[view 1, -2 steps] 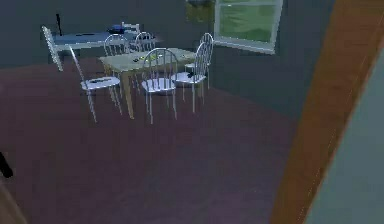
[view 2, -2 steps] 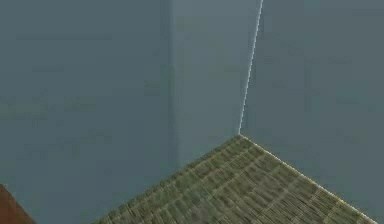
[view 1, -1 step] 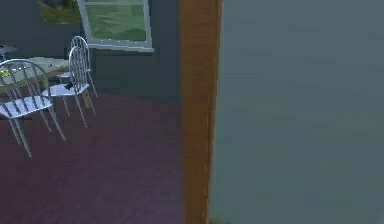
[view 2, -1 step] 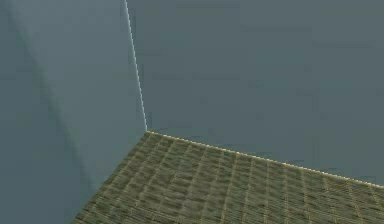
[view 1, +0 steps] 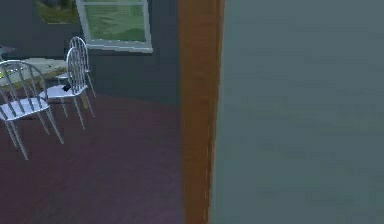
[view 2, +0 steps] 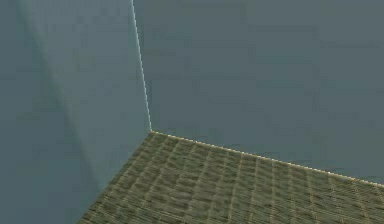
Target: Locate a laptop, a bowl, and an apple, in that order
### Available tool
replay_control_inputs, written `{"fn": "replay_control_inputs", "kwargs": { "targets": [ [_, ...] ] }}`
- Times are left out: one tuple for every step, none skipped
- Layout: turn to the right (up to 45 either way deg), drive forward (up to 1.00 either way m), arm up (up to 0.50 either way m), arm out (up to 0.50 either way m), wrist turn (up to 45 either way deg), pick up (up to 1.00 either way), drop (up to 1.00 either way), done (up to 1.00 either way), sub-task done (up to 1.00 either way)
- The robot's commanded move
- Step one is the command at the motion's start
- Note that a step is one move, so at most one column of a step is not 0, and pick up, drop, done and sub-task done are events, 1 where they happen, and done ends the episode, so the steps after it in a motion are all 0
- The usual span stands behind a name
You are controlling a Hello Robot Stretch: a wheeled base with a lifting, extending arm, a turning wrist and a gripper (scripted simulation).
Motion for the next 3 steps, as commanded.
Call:
{"fn": "replay_control_inputs", "kwargs": {
  "targets": [
    [-45.0,0.00,0.00,0.00,0.0,0.00,0.00,0.00,0.00],
    [-12.0,0.00,0.00,0.00,0.0,0.00,0.00,0.00,0.00],
    [0.0,1.00,0.00,0.00,0.0,0.00,0.00,0.00,0.00]
  ]
}}
